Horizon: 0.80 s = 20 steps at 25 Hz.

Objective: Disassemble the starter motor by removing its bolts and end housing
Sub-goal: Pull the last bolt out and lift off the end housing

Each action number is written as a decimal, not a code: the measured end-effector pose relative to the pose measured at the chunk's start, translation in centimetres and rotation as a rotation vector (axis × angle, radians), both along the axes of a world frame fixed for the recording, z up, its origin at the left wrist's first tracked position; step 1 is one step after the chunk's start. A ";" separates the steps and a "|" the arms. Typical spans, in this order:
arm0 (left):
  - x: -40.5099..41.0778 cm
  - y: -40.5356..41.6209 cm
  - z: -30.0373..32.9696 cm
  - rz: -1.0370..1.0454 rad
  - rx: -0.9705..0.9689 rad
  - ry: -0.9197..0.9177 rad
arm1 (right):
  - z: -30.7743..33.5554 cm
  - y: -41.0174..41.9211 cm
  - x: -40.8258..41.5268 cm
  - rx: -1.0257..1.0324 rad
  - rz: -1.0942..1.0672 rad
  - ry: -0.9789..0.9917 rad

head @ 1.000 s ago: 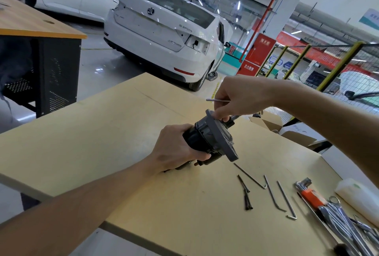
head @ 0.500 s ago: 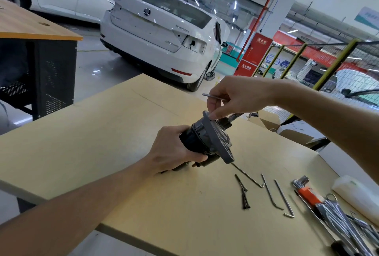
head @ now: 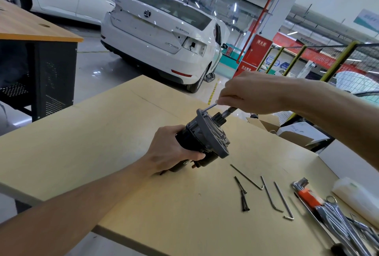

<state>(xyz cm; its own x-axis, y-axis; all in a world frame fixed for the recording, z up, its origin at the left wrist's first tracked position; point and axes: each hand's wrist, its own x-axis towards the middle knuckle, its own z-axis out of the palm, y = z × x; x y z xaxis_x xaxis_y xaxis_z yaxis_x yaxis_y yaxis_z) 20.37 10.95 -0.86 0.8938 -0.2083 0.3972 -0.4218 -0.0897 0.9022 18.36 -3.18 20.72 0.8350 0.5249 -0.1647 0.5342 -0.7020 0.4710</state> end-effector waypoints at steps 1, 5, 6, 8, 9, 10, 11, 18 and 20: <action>0.0 0.0 0.0 -0.003 0.001 0.002 | 0.1 0.0 0.0 0.024 0.017 0.002; 0.1 -0.1 0.0 -0.003 0.002 0.001 | 0.5 -0.4 0.1 0.088 0.011 0.016; 0.1 -0.1 0.0 -0.001 -0.001 0.005 | 0.7 -0.6 0.2 0.093 0.002 0.019; 0.2 -0.1 0.0 0.003 -0.001 0.008 | 0.9 -0.8 0.2 0.113 -0.005 0.029; 0.2 -0.1 -0.1 0.002 0.004 0.006 | 1.0 -0.9 0.2 0.119 -0.003 0.032; 0.2 -0.1 -0.1 -0.001 0.008 0.003 | 1.0 -1.0 0.3 0.121 -0.001 0.036; 0.2 -0.1 -0.2 -0.005 0.009 0.001 | 0.9 -1.0 0.3 0.123 -0.001 0.040; 0.1 -0.1 -0.1 -0.014 0.018 -0.013 | 1.0 -1.2 0.6 0.128 0.008 0.053; 0.1 -0.1 -0.1 -0.014 0.016 -0.018 | 1.1 -1.2 0.6 0.125 0.002 0.062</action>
<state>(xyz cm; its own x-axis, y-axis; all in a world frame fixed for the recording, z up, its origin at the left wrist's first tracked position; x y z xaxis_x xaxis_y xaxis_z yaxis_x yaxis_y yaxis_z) 20.48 10.83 -0.95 0.8834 -0.2271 0.4099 -0.4395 -0.0979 0.8929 19.00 -4.38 21.82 0.8240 0.5466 -0.1494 0.5614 -0.7516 0.3463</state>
